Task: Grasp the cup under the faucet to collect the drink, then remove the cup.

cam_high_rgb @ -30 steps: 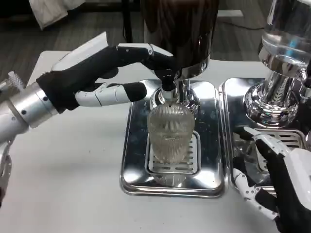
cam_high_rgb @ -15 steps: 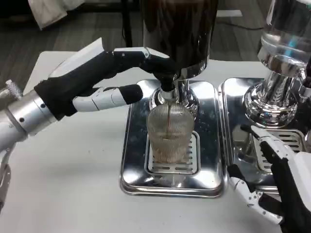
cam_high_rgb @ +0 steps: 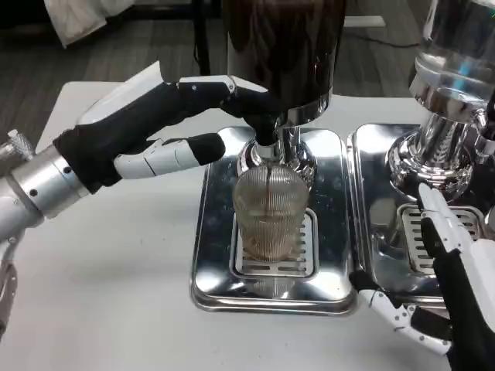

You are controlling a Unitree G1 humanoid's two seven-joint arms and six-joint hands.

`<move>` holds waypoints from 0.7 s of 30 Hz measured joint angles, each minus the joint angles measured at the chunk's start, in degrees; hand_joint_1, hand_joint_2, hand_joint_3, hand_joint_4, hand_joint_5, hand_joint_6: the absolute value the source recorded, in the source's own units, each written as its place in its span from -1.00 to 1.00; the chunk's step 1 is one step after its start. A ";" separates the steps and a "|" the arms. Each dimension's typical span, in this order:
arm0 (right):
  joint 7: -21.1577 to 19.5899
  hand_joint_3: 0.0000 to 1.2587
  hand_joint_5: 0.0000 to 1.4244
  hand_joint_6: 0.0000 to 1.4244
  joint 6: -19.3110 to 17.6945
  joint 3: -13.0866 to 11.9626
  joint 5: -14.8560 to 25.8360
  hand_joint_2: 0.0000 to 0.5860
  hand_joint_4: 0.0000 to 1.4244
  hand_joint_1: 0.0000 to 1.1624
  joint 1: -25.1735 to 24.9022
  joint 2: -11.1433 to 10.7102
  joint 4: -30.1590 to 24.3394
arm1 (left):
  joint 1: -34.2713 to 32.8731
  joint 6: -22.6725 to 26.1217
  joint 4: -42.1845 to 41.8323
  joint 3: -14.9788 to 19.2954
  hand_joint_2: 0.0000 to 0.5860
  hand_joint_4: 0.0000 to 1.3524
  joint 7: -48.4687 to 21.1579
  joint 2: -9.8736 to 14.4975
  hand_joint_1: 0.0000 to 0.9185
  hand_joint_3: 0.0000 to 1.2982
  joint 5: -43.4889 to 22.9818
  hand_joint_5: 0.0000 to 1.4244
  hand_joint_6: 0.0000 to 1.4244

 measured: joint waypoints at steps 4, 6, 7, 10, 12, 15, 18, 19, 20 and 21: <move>0.00 -1.00 -0.91 -0.67 0.00 -0.01 0.03 -0.25 -1.00 -0.20 -0.39 -0.02 0.43 | 0.00 0.00 0.00 0.00 -0.80 -0.51 0.00 0.00 -1.00 -0.43 0.00 -0.54 -0.59; 0.00 -1.00 -0.91 -0.67 0.00 -0.02 0.04 -0.24 -1.00 -0.20 -0.59 -0.03 0.73 | 0.00 0.00 0.01 0.00 -0.80 -0.51 0.00 0.00 -1.00 -0.43 0.01 -0.54 -0.59; 0.00 -1.00 -0.91 -0.67 0.00 -0.02 0.06 -0.24 -1.00 -0.20 -0.74 -0.04 0.88 | 0.00 0.00 0.01 0.00 -0.80 -0.51 0.00 0.00 -1.00 -0.43 0.01 -0.54 -0.59; 0.00 -1.00 -0.90 -0.67 0.00 -0.03 0.12 -0.25 -0.99 -0.17 -1.05 -0.09 1.38 | 0.00 0.00 0.03 0.00 -0.80 -0.51 0.00 0.00 -1.00 -0.43 0.01 -0.54 -0.59; 0.00 -1.00 -0.90 -0.67 0.00 -0.03 0.14 -0.24 -0.98 -0.16 -1.17 -0.09 1.50 | 0.00 0.00 0.04 -0.01 -0.80 -0.51 0.00 -0.01 -1.00 -0.43 0.01 -0.54 -0.59; 0.00 -0.99 -0.89 -0.67 0.00 -0.04 0.14 -0.23 -0.96 -0.16 -1.41 -0.10 1.57 | -0.01 -0.01 0.09 -0.02 -0.80 -0.51 0.00 -0.01 -1.00 -0.43 0.00 -0.54 -0.59; 0.00 -0.99 -0.88 -0.67 0.00 -0.04 0.14 -0.23 -0.96 -0.16 -1.45 -0.10 1.61 | -0.02 -0.01 0.13 -0.02 -0.80 -0.51 0.00 -0.02 -1.00 -0.43 -0.01 -0.54 -0.60; 0.00 -0.99 -0.88 -0.67 0.00 -0.04 0.14 -0.23 -0.96 -0.16 -1.47 -0.10 1.61 | -0.02 -0.01 0.14 -0.02 -0.80 -0.51 0.00 -0.02 -1.00 -0.43 -0.01 -0.54 -0.60; 0.00 -0.99 -0.88 -0.67 0.00 -0.04 0.14 -0.23 -0.96 -0.15 -1.49 -0.10 1.61 | -0.02 -0.01 0.14 -0.02 -0.80 -0.51 0.00 -0.02 -1.00 -0.43 -0.01 -0.54 -0.60; 0.01 -0.99 -0.88 -0.67 0.00 -0.04 0.14 -0.23 -0.95 -0.15 -1.51 -0.10 1.62 | -0.02 -0.01 0.14 -0.02 -0.79 -0.51 0.00 -0.02 -1.00 -0.43 -0.01 -0.54 -0.60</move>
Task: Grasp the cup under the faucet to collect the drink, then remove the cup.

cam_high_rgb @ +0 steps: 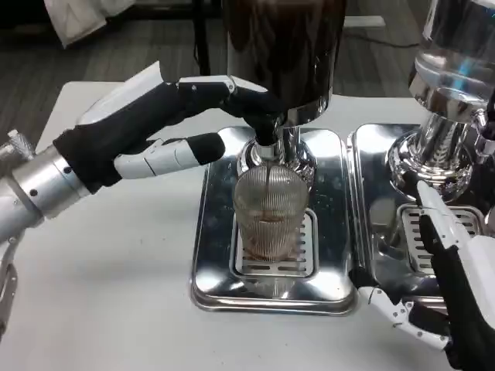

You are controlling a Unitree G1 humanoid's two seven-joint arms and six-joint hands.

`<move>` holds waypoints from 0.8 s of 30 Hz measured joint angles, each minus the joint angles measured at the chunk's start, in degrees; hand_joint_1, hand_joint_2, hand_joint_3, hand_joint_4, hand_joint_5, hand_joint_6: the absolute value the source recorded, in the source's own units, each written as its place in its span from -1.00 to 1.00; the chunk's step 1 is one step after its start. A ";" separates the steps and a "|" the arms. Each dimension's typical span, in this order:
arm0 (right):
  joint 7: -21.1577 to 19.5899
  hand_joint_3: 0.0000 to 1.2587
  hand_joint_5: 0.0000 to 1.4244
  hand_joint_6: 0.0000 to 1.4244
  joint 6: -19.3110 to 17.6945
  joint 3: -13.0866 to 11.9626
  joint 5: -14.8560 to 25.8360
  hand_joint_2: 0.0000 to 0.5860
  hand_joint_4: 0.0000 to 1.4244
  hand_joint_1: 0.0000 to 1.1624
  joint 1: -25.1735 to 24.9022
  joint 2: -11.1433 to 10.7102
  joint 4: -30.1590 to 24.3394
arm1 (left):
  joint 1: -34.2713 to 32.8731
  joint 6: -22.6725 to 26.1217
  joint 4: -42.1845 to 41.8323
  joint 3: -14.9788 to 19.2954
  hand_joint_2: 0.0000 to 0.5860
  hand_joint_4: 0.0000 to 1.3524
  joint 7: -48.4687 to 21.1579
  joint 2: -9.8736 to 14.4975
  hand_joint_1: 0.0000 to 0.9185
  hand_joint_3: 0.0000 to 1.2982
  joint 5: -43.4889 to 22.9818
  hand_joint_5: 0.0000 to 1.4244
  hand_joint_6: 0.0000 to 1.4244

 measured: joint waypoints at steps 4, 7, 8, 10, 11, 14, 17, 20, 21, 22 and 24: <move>0.00 -0.99 -0.88 -0.67 0.00 0.00 0.00 -0.22 -0.95 -0.15 -0.15 0.00 0.01 | 0.00 0.00 0.00 0.00 -0.79 -0.51 0.00 0.00 -1.00 -0.43 0.00 -0.54 -0.61; 0.01 -0.99 -0.88 -0.67 0.00 0.00 0.00 -0.21 -0.95 -0.14 -0.28 0.00 0.01 | 0.00 0.00 0.00 0.00 -0.80 -0.51 0.00 0.00 -1.00 -0.43 -0.01 -0.54 -0.61; 0.01 -0.98 -0.88 -0.67 0.00 0.00 0.00 -0.21 -0.95 -0.14 -0.37 0.00 0.02 | 0.00 0.00 0.00 0.00 -0.80 -0.51 0.00 0.00 -1.00 -0.43 -0.01 -0.54 -0.61; 0.01 -0.98 -0.88 -0.67 0.00 0.00 0.00 -0.21 -0.95 -0.14 -0.47 0.00 0.04 | 0.00 0.00 0.00 0.01 -0.80 -0.51 0.00 0.00 -1.00 -0.43 -0.01 -0.54 -0.61; 0.02 -0.98 -0.88 -0.67 0.00 0.00 0.00 -0.21 -0.95 -0.14 -0.59 0.01 0.06 | 0.00 0.00 0.00 0.01 -0.80 -0.51 0.00 0.00 -1.00 -0.43 -0.01 -0.54 -0.61; 0.02 -0.98 -0.87 -0.67 0.01 0.00 0.00 -0.21 -0.95 -0.14 -0.89 0.01 0.07 | 0.00 0.00 0.00 0.01 -0.80 -0.51 0.00 0.00 -1.00 -0.43 -0.01 -0.54 -0.61; 0.02 -0.96 -0.86 -0.67 0.01 0.01 -0.01 -0.21 -0.94 -0.13 -1.07 0.02 0.08 | 0.00 0.00 0.01 0.01 -0.79 -0.51 0.00 0.00 -1.00 -0.43 -0.02 -0.54 -0.61; 0.02 -0.92 -0.84 -0.66 0.01 0.01 -0.01 -0.17 -0.92 -0.13 -1.12 0.02 0.09 | 0.00 0.00 0.01 0.00 -0.78 -0.51 -0.01 0.00 -1.00 -0.43 -0.02 -0.54 -0.61; 0.02 -0.92 -0.83 -0.66 0.02 0.02 -0.01 -0.16 -0.91 -0.12 -1.12 0.02 0.09 | 0.00 0.00 0.01 0.00 -0.78 -0.51 -0.01 0.00 -1.00 -0.43 -0.03 -0.54 -0.61; 0.03 -0.90 -0.83 -0.66 0.02 0.02 -0.01 -0.15 -0.90 -0.11 -1.12 0.02 0.09 | 0.00 0.00 0.01 -0.01 -0.78 -0.51 -0.01 0.00 -1.00 -0.43 -0.04 -0.54 -0.61; 0.03 -0.90 -0.82 -0.65 0.02 0.02 -0.01 -0.12 -0.89 -0.10 -1.12 0.03 0.09 | 0.01 0.00 0.01 -0.02 -0.78 -0.51 -0.01 0.00 -1.00 -0.43 -0.04 -0.54 -0.61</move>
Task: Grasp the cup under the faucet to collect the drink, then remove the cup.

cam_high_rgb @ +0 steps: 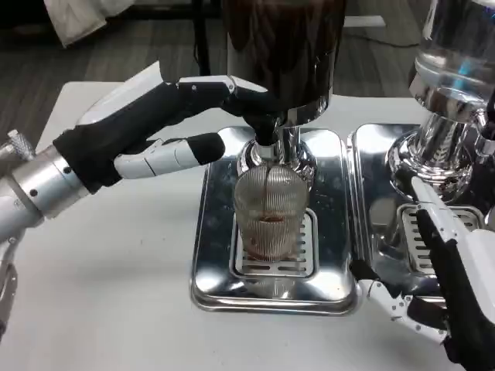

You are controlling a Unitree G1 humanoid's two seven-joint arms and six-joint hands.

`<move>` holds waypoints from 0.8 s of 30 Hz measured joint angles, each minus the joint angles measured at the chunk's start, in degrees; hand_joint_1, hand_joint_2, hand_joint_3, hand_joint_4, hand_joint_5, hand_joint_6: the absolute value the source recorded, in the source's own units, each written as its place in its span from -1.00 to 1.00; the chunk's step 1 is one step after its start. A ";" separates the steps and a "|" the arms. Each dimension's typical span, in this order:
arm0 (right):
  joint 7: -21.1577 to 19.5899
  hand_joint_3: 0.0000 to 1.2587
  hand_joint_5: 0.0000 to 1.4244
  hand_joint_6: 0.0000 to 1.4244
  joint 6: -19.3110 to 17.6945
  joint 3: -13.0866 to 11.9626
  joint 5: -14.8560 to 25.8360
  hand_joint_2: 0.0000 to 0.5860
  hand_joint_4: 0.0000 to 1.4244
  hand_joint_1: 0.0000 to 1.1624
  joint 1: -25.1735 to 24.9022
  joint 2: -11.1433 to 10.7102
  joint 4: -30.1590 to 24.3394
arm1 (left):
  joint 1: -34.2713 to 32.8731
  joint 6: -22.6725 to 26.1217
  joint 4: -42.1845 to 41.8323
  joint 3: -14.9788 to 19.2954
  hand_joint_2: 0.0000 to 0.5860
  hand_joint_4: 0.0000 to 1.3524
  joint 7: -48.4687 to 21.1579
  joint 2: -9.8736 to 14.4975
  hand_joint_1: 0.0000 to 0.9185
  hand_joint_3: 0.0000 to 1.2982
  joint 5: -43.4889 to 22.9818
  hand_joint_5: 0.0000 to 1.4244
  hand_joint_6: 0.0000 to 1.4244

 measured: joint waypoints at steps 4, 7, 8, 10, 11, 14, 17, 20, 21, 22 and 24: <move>0.00 -0.90 -0.81 -0.65 0.00 0.00 0.00 -0.11 -0.89 -0.10 0.01 0.00 0.00 | 0.01 0.00 -0.01 -0.02 -0.78 -0.51 -0.01 0.00 -1.00 -0.43 -0.05 -0.54 -0.61; 0.00 -0.89 -0.81 -0.65 0.00 0.00 0.00 -0.11 -0.89 -0.10 0.05 0.00 0.00 | 0.01 0.00 -0.01 -0.05 -0.78 -0.51 -0.01 0.00 -1.00 -0.43 -0.10 -0.54 -0.61; 0.00 -0.89 -0.81 -0.65 0.00 0.00 -0.01 -0.11 -0.89 -0.10 0.07 0.00 0.00 | 0.01 0.00 -0.01 -0.07 -0.78 -0.51 -0.02 -0.01 -1.00 -0.43 -0.13 -0.54 -0.61; 0.00 -0.89 -0.81 -0.65 0.00 0.00 -0.01 -0.11 -0.89 -0.09 0.15 0.00 0.00 | 0.02 0.00 0.00 -0.12 -0.78 -0.51 -0.05 -0.01 -1.00 -0.43 -0.23 -0.54 -0.61; 0.00 -0.89 -0.81 -0.65 0.00 0.01 -0.01 -0.11 -0.89 -0.09 0.20 0.00 0.00 | 0.01 0.00 0.01 -0.13 -0.78 -0.51 -0.07 -0.02 -1.00 -0.43 -0.28 -0.54 -0.61; 0.00 -0.87 -0.81 -0.65 0.00 0.02 -0.02 -0.11 -0.88 -0.09 0.37 0.01 -0.01 | 0.01 0.00 0.09 -0.14 -0.78 -0.51 -0.25 -0.02 -1.00 -0.43 -0.45 -0.54 -0.61; 0.00 -0.86 -0.80 -0.65 0.00 0.05 -0.04 -0.09 -0.88 -0.11 0.55 0.01 -0.03 | 0.01 0.00 0.23 -0.16 -0.78 -0.49 -0.26 -0.03 -1.00 -0.43 -0.66 -0.54 -0.61; 0.00 -0.86 -0.79 -0.65 0.00 0.07 -0.06 -0.08 -0.88 -0.11 0.63 0.01 -0.04 | -0.01 0.00 0.48 -0.16 -0.78 -0.49 -0.26 -0.05 -1.00 -0.43 -0.86 -0.54 -0.61; 0.00 -0.86 -0.79 -0.65 0.00 0.07 -0.07 -0.08 -0.88 -0.11 0.65 0.01 -0.04 | -0.02 0.00 0.54 -0.16 -0.78 -0.49 -0.26 -0.05 -1.00 -0.43 -0.91 -0.54 -0.61; 0.00 -0.86 -0.79 -0.64 0.00 0.08 -0.09 -0.08 -0.88 -0.11 0.69 0.02 -0.04 | -0.03 0.00 0.58 -0.15 -0.78 -0.49 -0.25 -0.05 -1.00 -0.43 -0.93 -0.54 -0.61; 0.00 -0.86 -0.79 -0.64 0.00 0.08 -0.09 -0.08 -0.88 -0.11 0.76 0.02 -0.04 | -0.03 -0.01 0.61 -0.13 -0.78 -0.49 -0.25 -0.05 -1.00 -0.43 -0.94 -0.54 -0.61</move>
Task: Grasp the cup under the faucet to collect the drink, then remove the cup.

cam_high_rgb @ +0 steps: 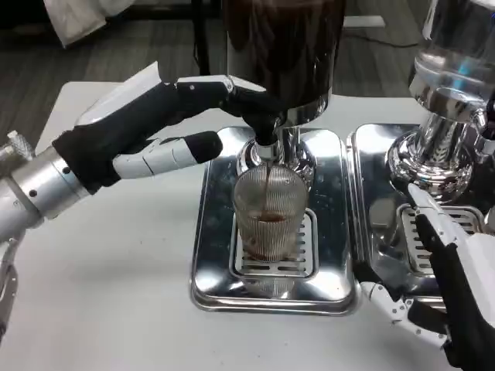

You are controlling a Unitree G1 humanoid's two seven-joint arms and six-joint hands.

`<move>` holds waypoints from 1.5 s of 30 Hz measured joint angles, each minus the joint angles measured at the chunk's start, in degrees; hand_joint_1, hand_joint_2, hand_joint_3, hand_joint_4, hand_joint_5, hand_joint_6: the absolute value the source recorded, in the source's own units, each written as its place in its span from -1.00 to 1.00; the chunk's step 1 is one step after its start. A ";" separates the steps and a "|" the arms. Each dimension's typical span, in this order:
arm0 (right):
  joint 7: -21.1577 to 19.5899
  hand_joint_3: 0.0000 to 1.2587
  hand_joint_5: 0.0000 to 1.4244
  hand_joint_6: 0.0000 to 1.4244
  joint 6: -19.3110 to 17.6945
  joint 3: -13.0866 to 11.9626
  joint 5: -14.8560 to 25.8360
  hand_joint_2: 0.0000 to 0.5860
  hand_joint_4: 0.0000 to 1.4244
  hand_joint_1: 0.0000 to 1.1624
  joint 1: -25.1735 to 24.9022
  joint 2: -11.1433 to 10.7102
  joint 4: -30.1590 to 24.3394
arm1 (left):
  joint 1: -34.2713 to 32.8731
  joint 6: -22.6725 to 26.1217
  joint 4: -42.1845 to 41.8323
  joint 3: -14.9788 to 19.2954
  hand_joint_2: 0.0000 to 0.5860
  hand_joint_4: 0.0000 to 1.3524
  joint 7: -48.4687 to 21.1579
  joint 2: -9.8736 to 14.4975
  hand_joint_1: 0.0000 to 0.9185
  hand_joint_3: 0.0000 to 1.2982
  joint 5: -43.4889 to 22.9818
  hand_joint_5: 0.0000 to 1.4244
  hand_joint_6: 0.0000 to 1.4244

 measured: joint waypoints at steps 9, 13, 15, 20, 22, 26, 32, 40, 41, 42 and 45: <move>0.00 -0.85 -0.79 -0.63 0.00 0.03 -0.04 -0.08 -0.87 -0.12 0.27 0.07 -0.03 | -0.03 -0.03 0.28 0.28 -0.78 -0.50 0.01 0.00 -1.00 -0.43 -0.01 -0.54 -0.61; 0.00 -0.85 -0.79 -0.63 0.00 0.04 -0.04 -0.08 -0.87 -0.12 0.45 0.09 -0.04 | -0.04 -0.03 0.32 0.28 -0.78 -0.51 0.01 0.00 -1.00 -0.43 -0.02 -0.54 -0.61; 0.00 -0.85 -0.79 -0.63 0.00 0.04 -0.04 -0.08 -0.87 -0.12 0.45 0.09 -0.05 | -0.09 -0.05 0.41 0.28 -0.78 -0.51 0.01 0.00 -1.00 -0.43 -0.04 -0.54 -0.61; 0.00 -0.84 -0.79 -0.63 0.00 0.04 -0.04 -0.08 -0.86 -0.12 0.44 0.09 -0.06 | -0.21 -0.17 0.67 0.28 -0.78 -0.51 0.00 0.00 -1.00 -0.43 -0.07 -0.55 -0.61; 0.00 -0.84 -0.79 -0.63 0.00 0.04 -0.04 -0.08 -0.86 -0.12 0.44 0.09 -0.06 | -0.21 -0.18 0.67 0.28 -0.78 -0.51 0.00 0.00 -1.00 -0.43 -0.07 -0.55 -0.61; 0.00 -0.83 -0.79 -0.63 0.00 0.04 -0.03 -0.08 -0.86 -0.12 0.39 0.09 -0.06 | -0.21 -0.18 0.69 0.28 -0.78 -0.51 0.00 -0.01 -1.00 -0.43 -0.08 -0.55 -0.61; 3.91 -0.79 -0.79 -0.63 0.15 0.01 6.59 -0.08 -0.85 -0.12 -2.68 1.30 1.99 | -0.16 -0.14 0.82 0.36 -0.78 -0.51 0.08 0.06 -1.00 -0.43 -0.20 -0.55 -0.61; 18.48 -0.79 -0.78 -0.63 3.44 0.72 28.89 -0.08 -0.85 -0.12 -17.04 7.69 14.04 | -0.15 -0.38 1.51 0.62 -0.78 -0.51 0.47 -0.31 -1.00 -0.45 -0.05 -0.56 -0.60; 18.49 -0.78 -0.78 -0.63 3.42 0.70 29.04 -0.08 -0.85 -0.12 -17.04 7.68 14.09 | -0.16 -0.38 1.68 0.67 -0.78 -0.51 0.48 -0.31 -1.00 -0.45 -0.05 -0.56 -0.60; 18.49 -0.78 -0.78 -0.63 3.36 0.62 29.11 -0.08 -0.85 -0.12 -17.02 7.66 14.19 | -0.16 -0.38 1.87 0.73 -0.78 -0.51 0.48 -0.31 -1.00 -0.45 -0.04 -0.56 -0.60; 18.49 -0.78 -0.78 -0.63 2.88 0.39 29.24 -0.08 -0.85 -0.12 -17.01 7.55 14.91 | -0.16 -0.38 2.19 0.83 -0.78 -0.51 0.48 -0.31 -1.00 -0.45 0.04 -0.56 -0.60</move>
